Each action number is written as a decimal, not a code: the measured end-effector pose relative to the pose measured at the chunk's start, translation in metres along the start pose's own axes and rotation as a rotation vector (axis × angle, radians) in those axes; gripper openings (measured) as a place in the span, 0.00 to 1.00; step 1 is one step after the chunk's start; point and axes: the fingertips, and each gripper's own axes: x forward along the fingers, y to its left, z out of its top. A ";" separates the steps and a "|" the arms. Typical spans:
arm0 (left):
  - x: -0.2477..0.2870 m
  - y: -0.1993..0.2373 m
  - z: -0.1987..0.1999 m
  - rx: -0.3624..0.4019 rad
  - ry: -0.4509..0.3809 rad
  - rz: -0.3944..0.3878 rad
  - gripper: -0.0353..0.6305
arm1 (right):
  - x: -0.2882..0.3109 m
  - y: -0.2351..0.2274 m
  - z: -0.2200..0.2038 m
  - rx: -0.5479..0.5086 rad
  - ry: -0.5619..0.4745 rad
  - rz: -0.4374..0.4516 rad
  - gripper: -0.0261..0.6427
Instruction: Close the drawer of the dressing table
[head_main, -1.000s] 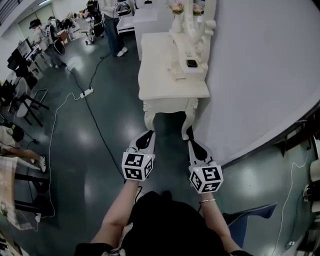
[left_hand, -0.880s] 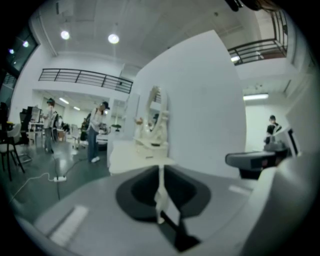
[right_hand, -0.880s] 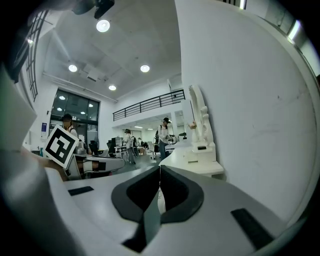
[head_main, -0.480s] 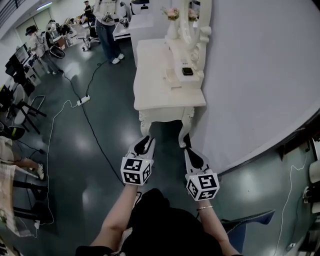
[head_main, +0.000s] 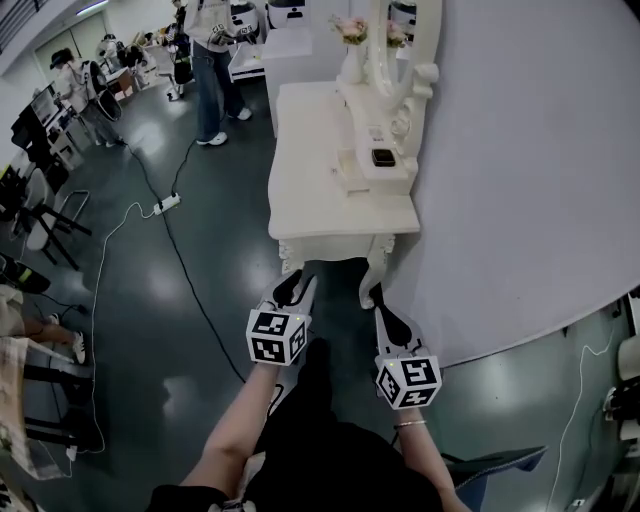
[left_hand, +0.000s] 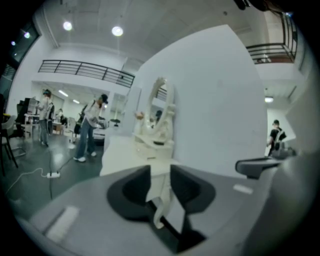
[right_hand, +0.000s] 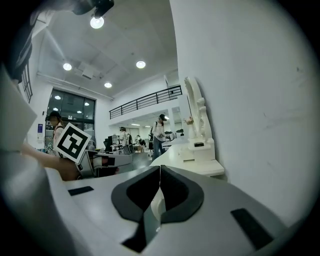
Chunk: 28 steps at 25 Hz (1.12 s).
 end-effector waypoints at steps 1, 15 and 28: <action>0.007 0.004 0.003 0.003 0.001 -0.003 0.22 | 0.007 -0.003 0.001 0.002 0.003 -0.003 0.05; 0.145 0.079 0.046 0.041 0.020 -0.046 0.24 | 0.144 -0.054 0.032 0.016 0.021 -0.036 0.05; 0.249 0.126 0.063 0.059 0.062 -0.106 0.24 | 0.241 -0.096 0.052 0.040 0.030 -0.095 0.05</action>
